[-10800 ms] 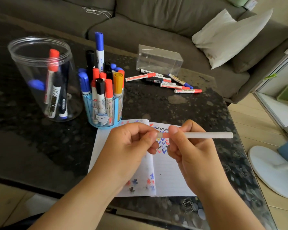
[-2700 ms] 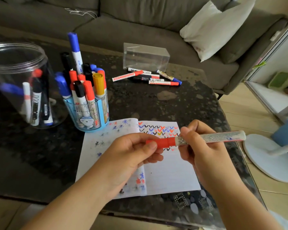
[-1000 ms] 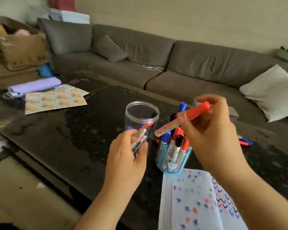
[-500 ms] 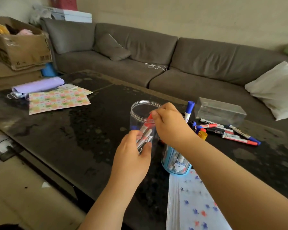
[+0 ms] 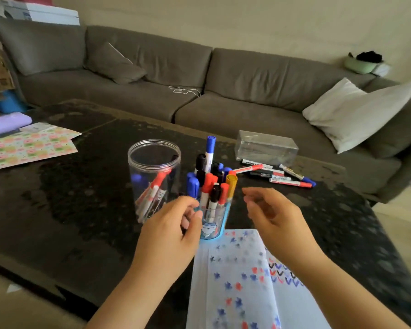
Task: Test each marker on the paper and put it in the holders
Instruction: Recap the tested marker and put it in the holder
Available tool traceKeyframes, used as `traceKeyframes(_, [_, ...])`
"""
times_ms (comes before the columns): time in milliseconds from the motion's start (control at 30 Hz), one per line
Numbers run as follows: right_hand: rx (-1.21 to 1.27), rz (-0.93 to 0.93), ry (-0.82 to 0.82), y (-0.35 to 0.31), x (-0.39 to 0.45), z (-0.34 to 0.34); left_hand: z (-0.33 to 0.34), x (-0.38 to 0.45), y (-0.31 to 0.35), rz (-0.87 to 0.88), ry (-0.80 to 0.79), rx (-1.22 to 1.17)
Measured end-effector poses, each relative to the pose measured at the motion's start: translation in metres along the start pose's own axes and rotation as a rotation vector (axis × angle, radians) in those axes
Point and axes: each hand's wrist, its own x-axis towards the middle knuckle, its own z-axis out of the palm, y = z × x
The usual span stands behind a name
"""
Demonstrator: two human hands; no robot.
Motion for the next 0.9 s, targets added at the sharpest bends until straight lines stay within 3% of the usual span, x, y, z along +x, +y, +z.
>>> traceKeyframes(167, [0.06,0.134,0.011,0.026,-0.012,-0.027,0.028,-0.004,0.019,0.094,-0.095,-0.014])
traceKeyframes(467, [-0.063,0.407,-0.256,0.081,-0.008,-0.014,0.069,-0.009,0.027,0.084,-0.203,0.098])
traceKeyframes(700, [0.151,0.255,-0.334,0.063,0.021,0.024,0.057,-0.006,0.011,-0.113,-0.131,0.129])
traceKeyframes(900, [0.275,0.235,-0.295,0.06,0.024,0.037,0.054,-0.008,0.005,-0.11,-0.118,0.131])
